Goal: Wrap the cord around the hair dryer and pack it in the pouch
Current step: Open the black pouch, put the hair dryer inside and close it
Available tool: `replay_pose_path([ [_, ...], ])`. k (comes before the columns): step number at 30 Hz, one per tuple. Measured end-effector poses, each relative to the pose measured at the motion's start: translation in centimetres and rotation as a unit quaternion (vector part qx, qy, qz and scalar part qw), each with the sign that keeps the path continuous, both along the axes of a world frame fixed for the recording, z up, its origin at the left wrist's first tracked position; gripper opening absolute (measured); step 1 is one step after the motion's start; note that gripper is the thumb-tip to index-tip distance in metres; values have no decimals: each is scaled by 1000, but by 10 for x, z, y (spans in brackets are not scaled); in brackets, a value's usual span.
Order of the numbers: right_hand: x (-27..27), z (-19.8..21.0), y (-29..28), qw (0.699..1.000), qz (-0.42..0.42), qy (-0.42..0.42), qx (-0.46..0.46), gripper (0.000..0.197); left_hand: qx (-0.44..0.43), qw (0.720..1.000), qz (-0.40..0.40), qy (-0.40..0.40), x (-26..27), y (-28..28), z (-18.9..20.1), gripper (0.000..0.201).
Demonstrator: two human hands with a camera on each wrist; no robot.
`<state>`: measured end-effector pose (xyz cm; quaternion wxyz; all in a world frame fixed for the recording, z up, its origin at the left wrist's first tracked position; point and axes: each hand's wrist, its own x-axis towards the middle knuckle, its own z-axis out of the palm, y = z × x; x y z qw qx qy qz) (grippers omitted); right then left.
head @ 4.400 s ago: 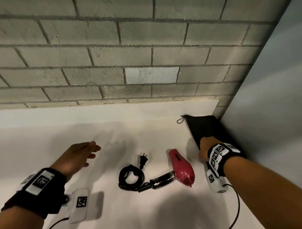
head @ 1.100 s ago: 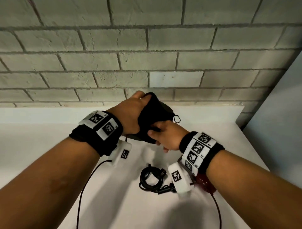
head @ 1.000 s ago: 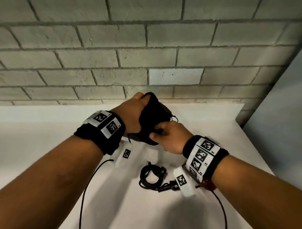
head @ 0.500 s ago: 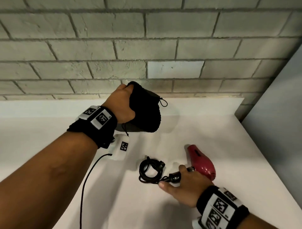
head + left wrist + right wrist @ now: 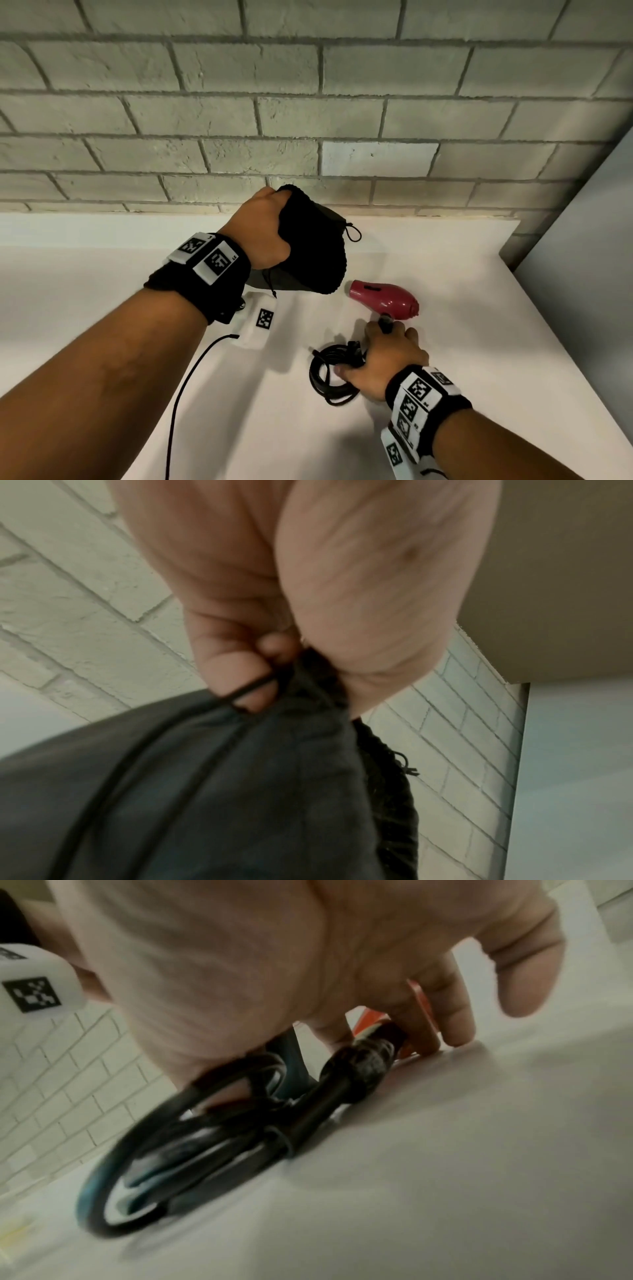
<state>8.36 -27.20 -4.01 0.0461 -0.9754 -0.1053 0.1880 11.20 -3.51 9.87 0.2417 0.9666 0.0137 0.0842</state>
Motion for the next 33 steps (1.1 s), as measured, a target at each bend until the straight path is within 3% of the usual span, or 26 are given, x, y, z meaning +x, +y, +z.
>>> replay_pose_path([
  [9, 22, -2, -11, 989, -31, 10, 145, 29, -1, 999, -3, 37, 2, -3, -8, 63],
  [18, 27, -5, -38, 936, -104, 46, 335, 20, -17, 997, 28, 64, -1, 4, -16, 73],
  [20, 24, -2, -42, 888, -148, 52, 432, 23, -17, 997, 34, 63, -2, 5, -17, 72],
  [23, 14, 13, -47, 784, -192, 89, 583, 35, -13, 998, 25, 63, -5, 3, -15, 72],
  [26, 5, 41, -51, 712, -145, 134, 674, 28, -19, 998, -20, 64, -9, -6, -10, 77],
  [29, -2, 69, -54, 656, -57, 223, 718, 36, -16, 994, -89, 60, -11, -16, -5, 83],
  [33, -17, 97, -49, 477, 30, 400, 782, 27, -21, 982, -184, 41, -16, -35, 2, 73],
])
